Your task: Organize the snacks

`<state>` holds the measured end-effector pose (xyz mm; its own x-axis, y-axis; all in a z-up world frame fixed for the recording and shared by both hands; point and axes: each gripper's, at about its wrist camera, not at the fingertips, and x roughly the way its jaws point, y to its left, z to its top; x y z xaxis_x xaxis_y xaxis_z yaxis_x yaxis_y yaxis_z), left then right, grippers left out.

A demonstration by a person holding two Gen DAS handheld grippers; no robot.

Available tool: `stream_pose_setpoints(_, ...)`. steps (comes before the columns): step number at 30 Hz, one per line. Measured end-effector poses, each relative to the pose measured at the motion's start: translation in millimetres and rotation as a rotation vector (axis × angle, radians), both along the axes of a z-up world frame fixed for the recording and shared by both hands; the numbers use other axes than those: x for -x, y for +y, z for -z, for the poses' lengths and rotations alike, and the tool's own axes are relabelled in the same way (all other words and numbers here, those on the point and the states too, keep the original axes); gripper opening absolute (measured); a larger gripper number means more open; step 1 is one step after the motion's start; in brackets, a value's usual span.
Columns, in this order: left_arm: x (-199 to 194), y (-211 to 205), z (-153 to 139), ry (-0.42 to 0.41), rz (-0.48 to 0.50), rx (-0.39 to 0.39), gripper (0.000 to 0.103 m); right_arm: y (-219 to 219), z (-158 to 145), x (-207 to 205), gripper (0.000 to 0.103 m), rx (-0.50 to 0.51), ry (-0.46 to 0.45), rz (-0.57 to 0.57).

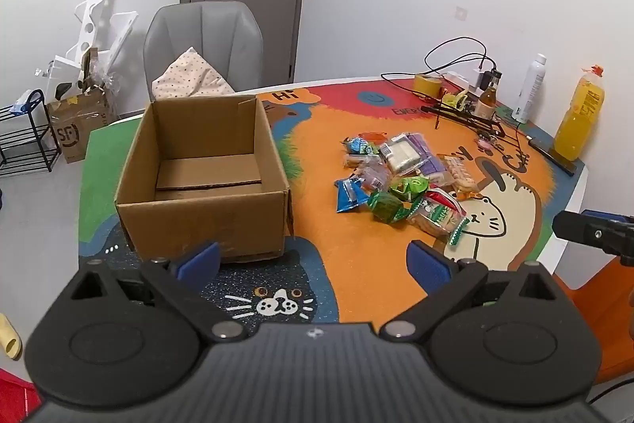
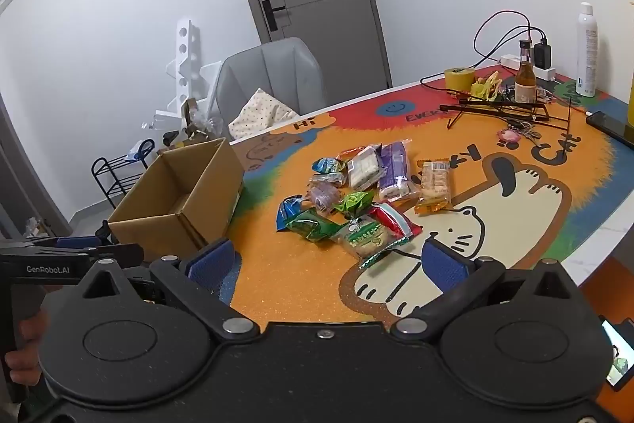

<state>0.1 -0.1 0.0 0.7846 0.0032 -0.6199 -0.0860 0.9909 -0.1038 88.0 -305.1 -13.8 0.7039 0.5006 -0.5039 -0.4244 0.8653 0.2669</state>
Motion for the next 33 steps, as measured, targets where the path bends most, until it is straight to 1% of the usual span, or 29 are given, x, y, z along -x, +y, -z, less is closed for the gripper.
stream_pose_setpoints(7,-0.4,-2.3,-0.8,-0.003,0.008,-0.005,0.100,0.6,2.2,-0.5,0.103,0.001,0.000,0.003)
stream_pose_setpoints(8,-0.5,0.0,0.2,-0.001,0.006,-0.002,0.100,1.7,10.3,-6.3,0.103,0.003,0.011,0.001)
stream_pose_setpoints(11,-0.3,-0.1,0.0,-0.003,0.005,0.000,0.100,-0.9,9.5,-1.3,0.103,0.005,0.010,0.001)
stream_pose_setpoints(12,-0.6,-0.3,0.1,-0.002,0.007,0.000,0.100,0.4,4.2,1.0,0.103,0.007,0.011,0.002)
stream_pose_setpoints(16,-4.8,-2.2,-4.6,-0.002,0.011,-0.004,0.100,0.2,3.7,-2.3,0.103,0.009,0.021,0.006)
stream_pose_setpoints(33,-2.9,-4.0,-2.6,-0.011,0.015,-0.003,0.100,-4.7,3.3,-4.8,0.103,0.007,0.029,0.017)
